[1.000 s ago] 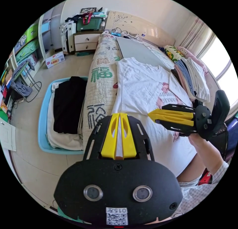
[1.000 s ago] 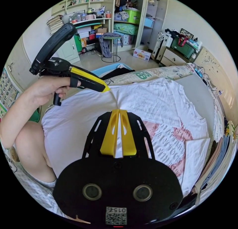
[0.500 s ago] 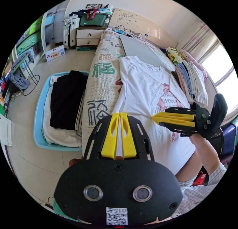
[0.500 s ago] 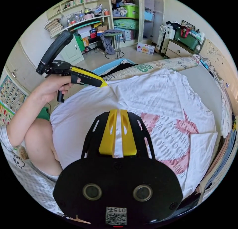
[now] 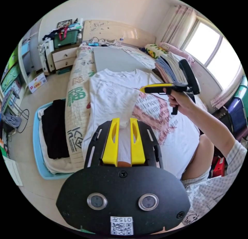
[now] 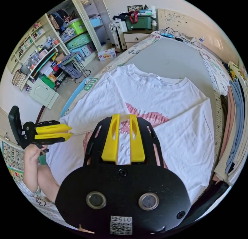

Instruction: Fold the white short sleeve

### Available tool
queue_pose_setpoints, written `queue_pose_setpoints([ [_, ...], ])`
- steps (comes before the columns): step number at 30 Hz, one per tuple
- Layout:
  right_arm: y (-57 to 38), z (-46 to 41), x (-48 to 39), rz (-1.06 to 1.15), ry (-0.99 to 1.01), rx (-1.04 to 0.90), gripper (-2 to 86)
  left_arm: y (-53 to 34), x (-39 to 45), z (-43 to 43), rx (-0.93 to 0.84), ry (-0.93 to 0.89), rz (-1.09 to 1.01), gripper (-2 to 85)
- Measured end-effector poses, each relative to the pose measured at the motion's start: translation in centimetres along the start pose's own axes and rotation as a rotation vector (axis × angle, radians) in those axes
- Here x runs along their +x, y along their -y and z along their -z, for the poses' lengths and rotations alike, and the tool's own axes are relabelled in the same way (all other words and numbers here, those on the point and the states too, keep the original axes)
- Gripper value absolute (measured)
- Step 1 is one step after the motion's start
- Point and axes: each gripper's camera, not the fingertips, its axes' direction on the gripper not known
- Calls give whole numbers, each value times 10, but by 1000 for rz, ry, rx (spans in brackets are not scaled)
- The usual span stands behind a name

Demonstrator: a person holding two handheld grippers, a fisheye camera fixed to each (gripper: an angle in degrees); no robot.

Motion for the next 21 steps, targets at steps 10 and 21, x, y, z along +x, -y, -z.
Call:
queue_pose_setpoints([
  [10, -14, -14, -26, 170, -160, -13, -6, -5, 1, -24, -32, 15, 1, 2],
  [21, -45, -39, -45, 190, -209, -10, 2, -19, 23, -42, -38, 148, -96, -1],
])
